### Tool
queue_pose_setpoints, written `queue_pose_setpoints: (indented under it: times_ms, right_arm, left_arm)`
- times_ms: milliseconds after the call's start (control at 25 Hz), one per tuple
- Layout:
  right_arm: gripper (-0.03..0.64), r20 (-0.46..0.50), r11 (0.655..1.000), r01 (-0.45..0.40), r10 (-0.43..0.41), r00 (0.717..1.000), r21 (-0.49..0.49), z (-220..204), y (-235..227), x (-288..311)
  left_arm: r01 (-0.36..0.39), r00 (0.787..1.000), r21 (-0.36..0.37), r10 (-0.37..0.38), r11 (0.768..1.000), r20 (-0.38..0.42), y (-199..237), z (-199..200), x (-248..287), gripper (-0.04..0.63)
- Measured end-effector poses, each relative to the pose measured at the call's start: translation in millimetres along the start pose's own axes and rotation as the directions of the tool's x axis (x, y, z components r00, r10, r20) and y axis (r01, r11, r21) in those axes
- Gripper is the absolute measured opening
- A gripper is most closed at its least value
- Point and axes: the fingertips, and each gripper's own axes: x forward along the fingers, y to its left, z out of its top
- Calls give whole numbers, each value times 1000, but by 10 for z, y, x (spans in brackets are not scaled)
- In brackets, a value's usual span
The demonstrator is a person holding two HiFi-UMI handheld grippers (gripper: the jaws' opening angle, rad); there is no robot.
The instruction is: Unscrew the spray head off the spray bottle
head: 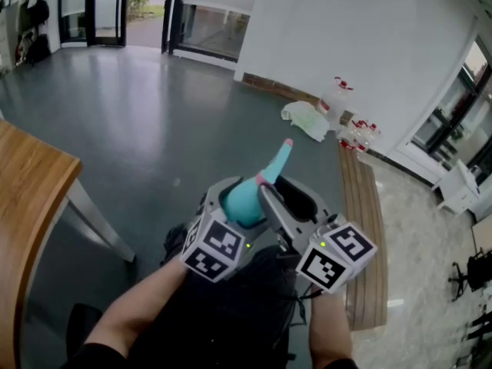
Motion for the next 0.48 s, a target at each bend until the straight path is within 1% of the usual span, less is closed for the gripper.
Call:
queue_pose_setpoints:
  times_ms: [160,320,480]
  right_arm:
    - [140,-6,1000,5,-5,1000,-8,0,-11,27]
    - [140,-17,999,4,-5,1000,-36,0,-13,37]
    - [140,-24,999,-21,20,1000,-47,-9,-27,17]
  left_arm:
    - [10,1000,7,-10,1000,-4,-23,-6,2,436]
    - [23,1000,24,-22,999,-6,-61,11,-1,436]
    - [56,998,34,-56,998,-17,-112,3,-10,436]
